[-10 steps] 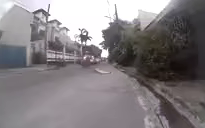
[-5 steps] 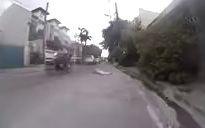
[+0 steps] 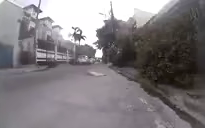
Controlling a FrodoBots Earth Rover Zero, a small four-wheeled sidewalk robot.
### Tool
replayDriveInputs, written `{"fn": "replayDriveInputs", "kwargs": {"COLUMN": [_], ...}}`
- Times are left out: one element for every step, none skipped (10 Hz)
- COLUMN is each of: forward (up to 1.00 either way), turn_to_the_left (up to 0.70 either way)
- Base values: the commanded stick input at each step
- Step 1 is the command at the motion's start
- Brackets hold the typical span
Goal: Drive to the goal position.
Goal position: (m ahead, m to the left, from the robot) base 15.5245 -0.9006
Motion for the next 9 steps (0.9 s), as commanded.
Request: {"fn": "replayDriveInputs", "kwargs": {"forward": [1.00,1.00,1.00,1.00,1.00,1.00,1.00,1.00,1.00], "turn_to_the_left": [-0.40,-0.04,0.00,0.00,0.00,0.00,0.00,0.00,0.00]}}
